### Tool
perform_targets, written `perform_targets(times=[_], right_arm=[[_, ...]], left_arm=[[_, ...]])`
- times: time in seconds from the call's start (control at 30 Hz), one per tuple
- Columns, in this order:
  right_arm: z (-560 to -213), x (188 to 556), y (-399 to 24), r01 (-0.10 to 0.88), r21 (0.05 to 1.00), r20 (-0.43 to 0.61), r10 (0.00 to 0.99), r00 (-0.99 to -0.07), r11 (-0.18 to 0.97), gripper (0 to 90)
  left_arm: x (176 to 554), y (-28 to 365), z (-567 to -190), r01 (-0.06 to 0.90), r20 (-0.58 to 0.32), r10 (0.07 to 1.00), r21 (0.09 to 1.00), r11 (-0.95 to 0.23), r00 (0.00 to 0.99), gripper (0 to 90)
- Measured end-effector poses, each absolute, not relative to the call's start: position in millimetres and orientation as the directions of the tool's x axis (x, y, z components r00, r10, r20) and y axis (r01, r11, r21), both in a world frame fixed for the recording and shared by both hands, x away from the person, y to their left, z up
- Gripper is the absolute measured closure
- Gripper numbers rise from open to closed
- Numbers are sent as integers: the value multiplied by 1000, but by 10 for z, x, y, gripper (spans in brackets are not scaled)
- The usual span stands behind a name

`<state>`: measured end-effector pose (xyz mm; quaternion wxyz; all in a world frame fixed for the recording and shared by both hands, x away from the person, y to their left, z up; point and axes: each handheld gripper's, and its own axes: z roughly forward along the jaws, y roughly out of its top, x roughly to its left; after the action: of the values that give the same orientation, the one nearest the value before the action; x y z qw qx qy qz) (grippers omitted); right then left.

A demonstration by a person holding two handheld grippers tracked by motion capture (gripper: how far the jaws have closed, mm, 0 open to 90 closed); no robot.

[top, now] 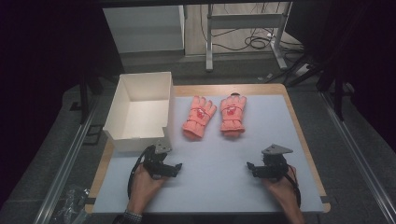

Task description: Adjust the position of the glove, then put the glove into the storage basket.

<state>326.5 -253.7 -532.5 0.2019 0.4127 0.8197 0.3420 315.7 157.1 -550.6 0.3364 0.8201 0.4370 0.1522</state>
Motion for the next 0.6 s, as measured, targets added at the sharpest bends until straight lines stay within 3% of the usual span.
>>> perform_targets(times=[0.6], right_arm=[[-5323,3270,-2528,540,719,-49,807,-588,437,147]], left_arm=[[3156,1576,-5513,611,-46,819,691,-388,572,24]])
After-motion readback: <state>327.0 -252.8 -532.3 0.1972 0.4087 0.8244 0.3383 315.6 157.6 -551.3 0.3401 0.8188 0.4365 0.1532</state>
